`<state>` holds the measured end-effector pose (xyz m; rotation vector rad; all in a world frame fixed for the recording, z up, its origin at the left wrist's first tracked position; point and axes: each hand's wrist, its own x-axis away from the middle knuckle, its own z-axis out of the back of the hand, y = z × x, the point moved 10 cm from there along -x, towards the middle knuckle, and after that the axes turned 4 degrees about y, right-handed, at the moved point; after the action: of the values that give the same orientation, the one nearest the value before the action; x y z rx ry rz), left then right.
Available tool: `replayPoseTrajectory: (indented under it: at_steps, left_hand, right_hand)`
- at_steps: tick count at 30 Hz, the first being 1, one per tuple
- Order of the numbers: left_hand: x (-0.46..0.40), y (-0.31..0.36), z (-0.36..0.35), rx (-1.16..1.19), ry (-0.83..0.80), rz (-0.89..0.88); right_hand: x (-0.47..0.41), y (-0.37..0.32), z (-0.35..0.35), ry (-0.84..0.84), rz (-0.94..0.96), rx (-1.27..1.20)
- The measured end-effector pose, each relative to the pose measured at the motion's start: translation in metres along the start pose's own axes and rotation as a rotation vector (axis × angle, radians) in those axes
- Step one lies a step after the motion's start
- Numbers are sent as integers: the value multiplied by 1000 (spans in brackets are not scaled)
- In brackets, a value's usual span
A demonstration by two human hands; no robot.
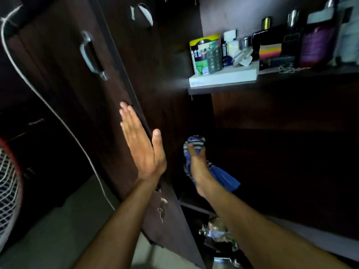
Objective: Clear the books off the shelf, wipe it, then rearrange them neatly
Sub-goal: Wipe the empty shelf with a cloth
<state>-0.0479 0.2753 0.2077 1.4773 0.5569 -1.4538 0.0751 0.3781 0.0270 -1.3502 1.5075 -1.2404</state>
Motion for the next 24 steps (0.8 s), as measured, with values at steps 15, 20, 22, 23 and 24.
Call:
replayPoseTrajectory:
  at_steps: [15,20,22,23,24]
  left_hand:
    - [5,-6,1,47,61,-8]
    - [6,-6,0,64,49,15]
    - [7,-7,0,54,43,16]
    - [6,-7,0,46,41,13]
    - [6,-7,0,37,39,12]
  right_hand:
    - [28,6,-31,-117,294,209]
    - [-73,-30,-15,155,66,78]
    - [-77,-65,-18,173,149,133]
    - [-61,-78,-24,149,241,161]
    - [-36,-84,-31,91,339,170]
